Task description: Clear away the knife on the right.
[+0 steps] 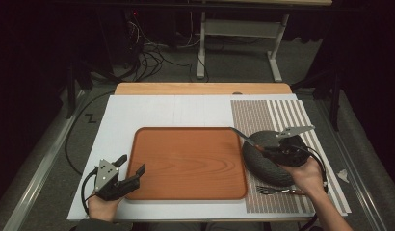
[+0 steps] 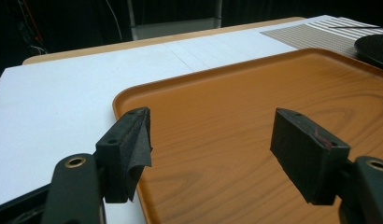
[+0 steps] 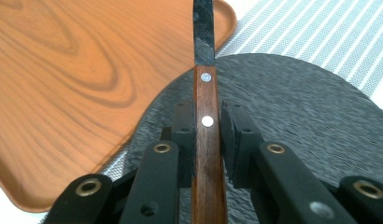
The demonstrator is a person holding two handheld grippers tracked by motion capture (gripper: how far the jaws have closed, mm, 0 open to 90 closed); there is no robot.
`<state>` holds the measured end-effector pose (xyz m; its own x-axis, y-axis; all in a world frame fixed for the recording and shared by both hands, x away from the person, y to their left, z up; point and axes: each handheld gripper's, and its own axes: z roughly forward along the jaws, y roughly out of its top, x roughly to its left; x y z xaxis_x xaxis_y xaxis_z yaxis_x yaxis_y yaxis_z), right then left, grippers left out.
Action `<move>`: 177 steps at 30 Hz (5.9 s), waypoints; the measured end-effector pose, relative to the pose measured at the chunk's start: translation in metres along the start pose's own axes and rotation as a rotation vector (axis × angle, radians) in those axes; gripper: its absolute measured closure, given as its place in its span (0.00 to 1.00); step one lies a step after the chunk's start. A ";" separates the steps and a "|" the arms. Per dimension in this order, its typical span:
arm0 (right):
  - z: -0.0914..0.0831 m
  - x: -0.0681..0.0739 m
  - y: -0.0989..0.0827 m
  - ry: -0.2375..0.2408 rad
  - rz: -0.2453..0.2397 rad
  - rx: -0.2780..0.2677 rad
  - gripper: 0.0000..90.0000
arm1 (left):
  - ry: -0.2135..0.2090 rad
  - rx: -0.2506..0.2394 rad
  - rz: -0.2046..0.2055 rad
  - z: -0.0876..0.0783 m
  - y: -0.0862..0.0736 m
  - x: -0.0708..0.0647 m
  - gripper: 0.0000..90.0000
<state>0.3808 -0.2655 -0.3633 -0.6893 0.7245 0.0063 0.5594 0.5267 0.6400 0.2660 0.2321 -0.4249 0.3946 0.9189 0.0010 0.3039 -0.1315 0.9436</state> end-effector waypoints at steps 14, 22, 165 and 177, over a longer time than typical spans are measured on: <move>0.015 0.024 0.003 0.034 -0.028 0.021 0.87 | -0.001 -0.001 0.001 0.000 0.000 0.000 0.32; 0.025 0.035 0.004 0.053 -0.036 0.027 0.87 | -0.002 0.000 0.002 0.000 0.000 0.000 0.32; 0.091 0.079 0.015 0.020 -0.078 0.074 0.93 | -0.014 0.009 0.015 0.001 0.000 -0.003 0.32; 0.086 0.076 0.010 0.023 -0.060 0.078 0.92 | -0.014 0.009 0.014 0.001 0.000 -0.003 0.32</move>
<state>0.3737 -0.1672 -0.4228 -0.7325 0.6807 -0.0126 0.5501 0.6027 0.5781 0.2654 0.2293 -0.4253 0.4108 0.9117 0.0095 0.3058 -0.1477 0.9406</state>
